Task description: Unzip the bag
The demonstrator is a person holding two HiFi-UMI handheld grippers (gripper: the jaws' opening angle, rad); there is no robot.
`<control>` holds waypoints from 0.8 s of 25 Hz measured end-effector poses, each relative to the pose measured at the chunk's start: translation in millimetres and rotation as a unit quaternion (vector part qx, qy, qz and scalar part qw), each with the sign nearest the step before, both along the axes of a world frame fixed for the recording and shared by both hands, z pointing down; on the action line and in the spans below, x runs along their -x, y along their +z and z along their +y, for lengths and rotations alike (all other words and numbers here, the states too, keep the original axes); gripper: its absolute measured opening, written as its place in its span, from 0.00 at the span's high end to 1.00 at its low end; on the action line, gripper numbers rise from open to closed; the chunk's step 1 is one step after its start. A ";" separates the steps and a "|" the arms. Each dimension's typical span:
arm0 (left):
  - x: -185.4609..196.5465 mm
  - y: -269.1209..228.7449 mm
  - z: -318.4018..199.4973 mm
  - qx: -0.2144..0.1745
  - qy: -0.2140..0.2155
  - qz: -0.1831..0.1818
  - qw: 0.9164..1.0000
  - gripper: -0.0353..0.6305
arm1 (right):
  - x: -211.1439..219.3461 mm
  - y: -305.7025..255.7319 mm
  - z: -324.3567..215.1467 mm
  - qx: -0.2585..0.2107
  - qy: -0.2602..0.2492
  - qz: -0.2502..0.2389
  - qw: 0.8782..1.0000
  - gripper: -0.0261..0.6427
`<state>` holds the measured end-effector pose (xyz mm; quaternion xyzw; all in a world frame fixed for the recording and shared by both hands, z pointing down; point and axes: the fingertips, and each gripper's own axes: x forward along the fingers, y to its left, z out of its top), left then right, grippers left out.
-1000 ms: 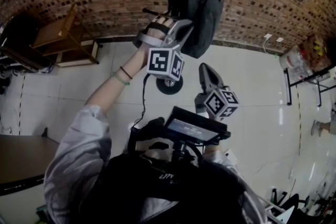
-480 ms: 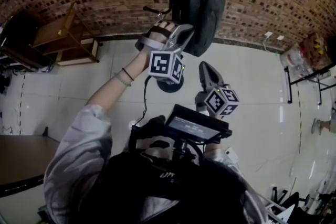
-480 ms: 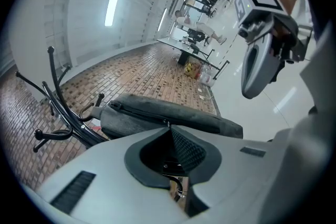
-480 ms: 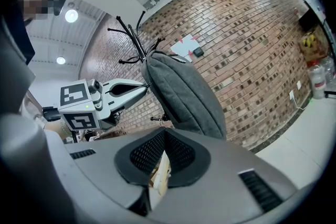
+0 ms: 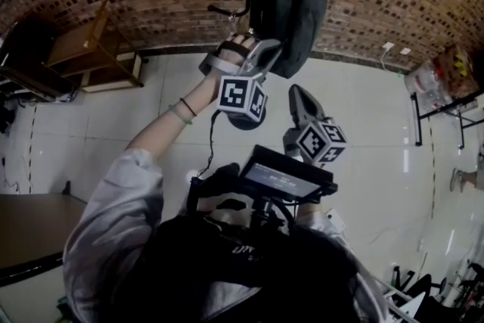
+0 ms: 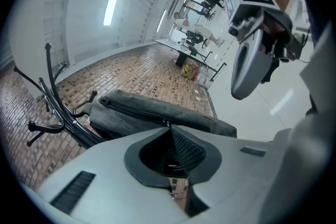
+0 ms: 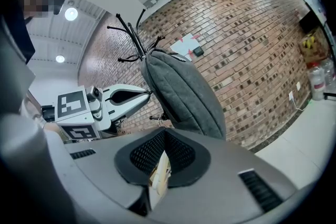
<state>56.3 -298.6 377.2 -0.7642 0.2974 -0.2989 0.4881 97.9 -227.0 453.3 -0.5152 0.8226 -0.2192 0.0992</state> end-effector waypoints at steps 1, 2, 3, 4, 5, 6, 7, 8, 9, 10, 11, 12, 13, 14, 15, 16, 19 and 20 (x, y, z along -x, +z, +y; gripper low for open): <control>-0.2 1.3 -0.3 0.001 0.001 0.001 1.000 0.92 | 0.1 0.0 0.1 0.002 0.000 0.000 1.000 0.96; -0.5 2.6 -0.6 0.003 0.002 0.000 1.000 0.92 | 0.0 0.2 0.3 0.003 0.000 0.000 1.000 0.96; -0.9 4.3 -0.7 0.004 0.003 -0.003 1.000 0.92 | -0.3 0.9 0.5 0.005 0.001 0.000 1.000 0.96; -1.3 6.6 -0.5 0.003 0.003 -0.008 1.000 0.92 | -0.8 1.8 0.8 0.006 0.001 0.000 1.000 0.96; -1.6 9.2 0.0 0.002 0.004 -0.014 1.000 0.92 | -1.1 2.6 1.1 0.007 0.001 0.000 1.000 0.96; -1.9 12.0 0.5 0.000 0.004 -0.019 1.000 0.92 | -1.2 3.2 1.3 0.008 0.002 0.000 1.000 0.96; -2.0 14.6 0.9 0.000 0.004 -0.021 1.000 0.92 | -1.2 3.6 1.4 0.008 0.002 -0.001 1.000 0.96; -2.1 16.7 1.0 0.001 0.003 -0.022 1.000 0.92 | -1.0 4.1 1.2 0.008 0.003 -0.001 1.000 0.96; -2.1 18.5 0.7 0.000 0.003 -0.021 1.000 0.92 | -0.7 4.7 1.0 0.009 0.003 -0.001 1.000 0.96; -2.0 20.2 0.1 -0.001 0.003 -0.021 1.000 0.92 | -0.3 5.3 0.9 0.010 0.003 -0.001 1.000 0.96; -2.0 22.6 -0.6 -0.002 0.003 -0.023 1.000 0.92 | -0.1 5.9 1.1 0.010 0.003 -0.001 1.000 0.96; -2.4 25.8 -0.9 -0.002 0.003 -0.028 1.000 0.92 | 0.0 6.7 1.6 0.011 0.003 -0.001 1.000 0.96; -3.1 29.9 -0.7 -0.001 0.002 -0.034 0.999 0.92 | -0.3 7.5 2.3 0.012 0.003 -0.001 1.000 0.96; -4.0 34.6 -0.3 0.001 0.002 -0.040 0.999 0.92 | -0.8 8.1 3.1 0.012 0.003 -0.001 1.000 0.96; -5.0 39.3 0.1 0.004 0.002 -0.045 0.999 0.92 | -1.3 8.7 3.8 0.012 0.004 -0.001 1.000 0.96; -5.9 43.3 0.5 0.007 0.002 -0.049 0.999 0.92 | -1.8 9.3 4.4 0.012 0.004 -0.001 1.000 0.96; -6.9 54.4 -0.2 0.013 0.002 -0.053 0.998 0.92 | -2.7 10.9 5.0 0.012 0.007 0.001 1.000 0.96; -6.8 57.5 -1.2 0.015 0.001 -0.055 0.998 0.92 | -3.2 11.2 5.1 0.013 0.008 0.001 1.000 0.96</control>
